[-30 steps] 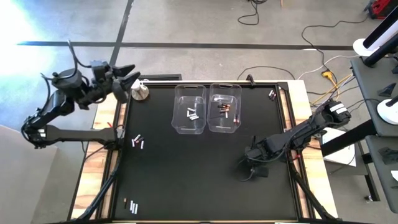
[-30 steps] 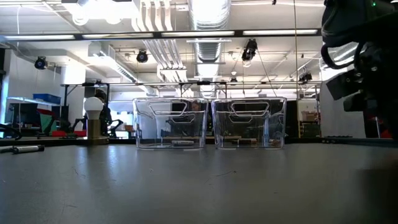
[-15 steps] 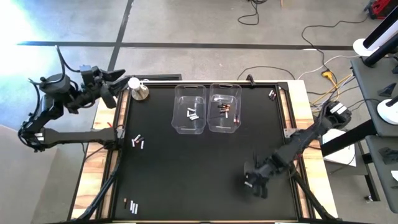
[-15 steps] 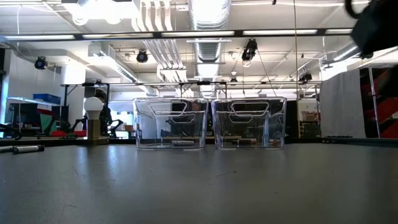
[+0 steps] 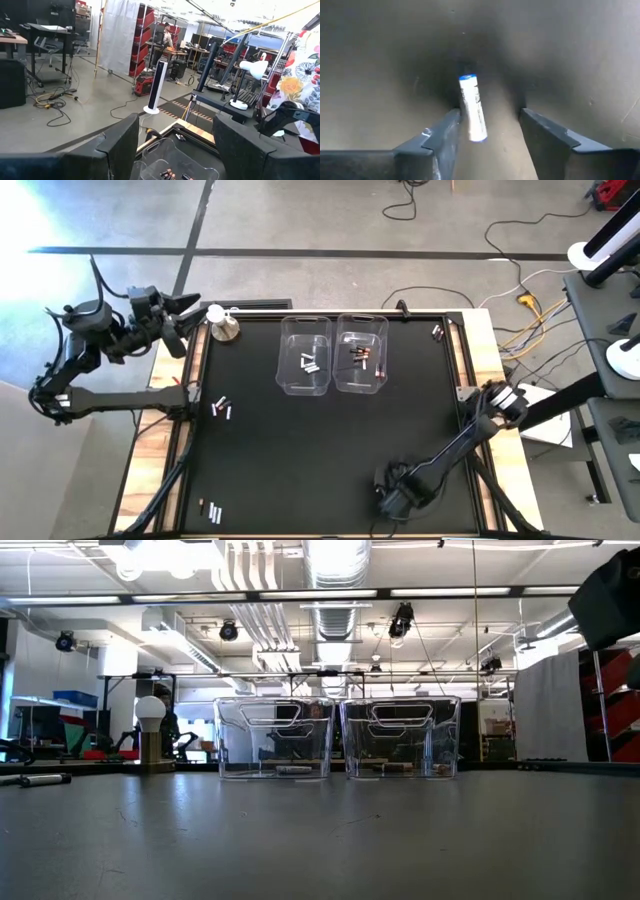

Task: Sort batteries
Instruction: Put the white battery into the left transparent bin

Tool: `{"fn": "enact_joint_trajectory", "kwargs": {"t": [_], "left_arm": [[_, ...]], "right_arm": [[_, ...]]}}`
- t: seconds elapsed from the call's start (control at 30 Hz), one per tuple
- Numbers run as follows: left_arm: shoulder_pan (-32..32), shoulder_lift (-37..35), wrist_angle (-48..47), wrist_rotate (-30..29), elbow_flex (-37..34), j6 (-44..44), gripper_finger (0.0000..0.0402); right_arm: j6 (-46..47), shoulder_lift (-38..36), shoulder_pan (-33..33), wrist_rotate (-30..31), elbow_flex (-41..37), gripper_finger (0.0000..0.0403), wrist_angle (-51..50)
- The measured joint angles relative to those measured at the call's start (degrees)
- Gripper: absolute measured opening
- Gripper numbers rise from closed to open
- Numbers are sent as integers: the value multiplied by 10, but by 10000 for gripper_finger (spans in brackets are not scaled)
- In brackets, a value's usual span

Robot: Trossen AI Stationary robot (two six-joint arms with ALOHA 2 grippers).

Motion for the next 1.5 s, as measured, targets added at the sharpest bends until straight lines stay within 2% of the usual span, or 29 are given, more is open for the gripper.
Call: {"fn": "enact_joint_trajectory", "kwargs": {"t": [0.17, 0.4, 0.63, 0.83, 1.13, 1.23, 1.4, 1.5], "left_arm": [[0, -2, 0, 1, 0, 9, 231], [0, -10, 3, 28, 0, 9, 231], [0, -10, 6, 31, 0, -3, 231], [0, 7, 12, 77, -18, -5, 231], [0, 4, 21, 92, -45, 0, 231], [0, 3, 19, 115, -45, 9, 231], [0, 2, 12, 168, -45, 21, 231], [0, 0, 11, 180, -45, 24, 231]], "right_arm": [[-2, 53, 0, -8, 36, 137, -12], [-10, 72, 0, -12, 41, 25, -1], [-38, 61, -22, -22, 38, 24, 3], [-89, 53, -57, -28, 38, 24, 10], [-113, 28, -96, -12, 39, 23, 29], [-130, 27, -111, 8, 54, 23, 30], [-146, 30, -146, 81, 73, 23, 67], [-151, 36, -174, 91, 72, 22, 93]]}}
